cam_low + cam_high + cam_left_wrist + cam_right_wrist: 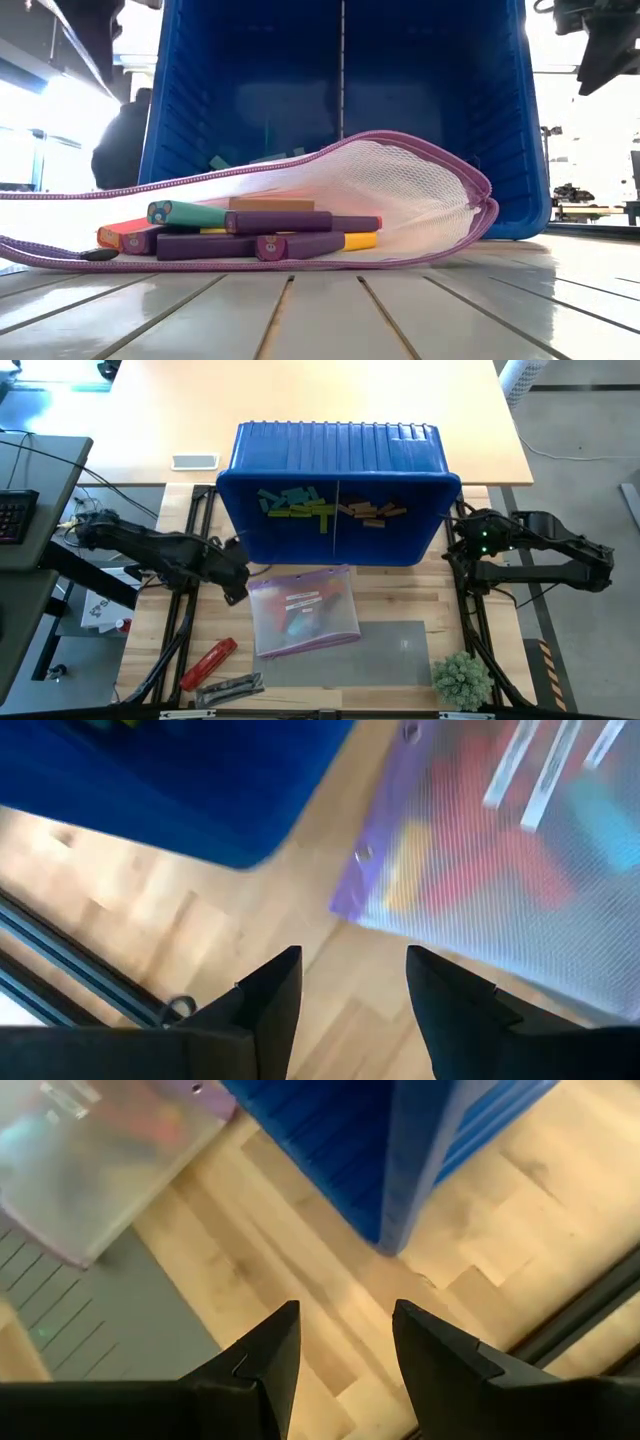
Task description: Sort blocks
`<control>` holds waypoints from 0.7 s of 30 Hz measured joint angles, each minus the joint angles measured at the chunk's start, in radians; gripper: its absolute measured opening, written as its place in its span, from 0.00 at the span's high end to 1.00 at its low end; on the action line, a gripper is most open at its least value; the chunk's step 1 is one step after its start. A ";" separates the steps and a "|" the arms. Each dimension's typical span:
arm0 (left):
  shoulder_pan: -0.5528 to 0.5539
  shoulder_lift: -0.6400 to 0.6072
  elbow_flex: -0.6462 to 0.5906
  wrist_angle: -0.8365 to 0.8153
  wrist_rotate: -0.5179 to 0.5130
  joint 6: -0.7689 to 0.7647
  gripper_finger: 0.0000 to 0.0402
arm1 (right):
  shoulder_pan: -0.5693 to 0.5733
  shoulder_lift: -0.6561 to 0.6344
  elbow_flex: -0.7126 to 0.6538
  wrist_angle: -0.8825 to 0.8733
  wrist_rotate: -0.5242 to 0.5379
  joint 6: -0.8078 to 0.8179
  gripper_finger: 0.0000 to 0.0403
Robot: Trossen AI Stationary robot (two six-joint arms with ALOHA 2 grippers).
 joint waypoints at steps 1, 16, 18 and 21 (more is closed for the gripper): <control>-0.007 0.010 -0.014 0.010 0.012 -0.005 0.61 | 0.023 0.000 0.000 0.000 0.003 0.018 0.64; -0.040 -0.018 -0.126 0.083 0.008 0.048 0.74 | 0.607 0.267 0.000 0.201 0.166 0.464 0.65; -0.040 -0.025 -0.126 0.086 -0.003 0.071 0.75 | 0.676 0.348 0.000 0.264 0.218 0.539 0.65; -0.040 -0.034 -0.126 0.101 -0.013 0.114 0.77 | 0.731 0.480 0.000 0.354 0.291 0.652 0.65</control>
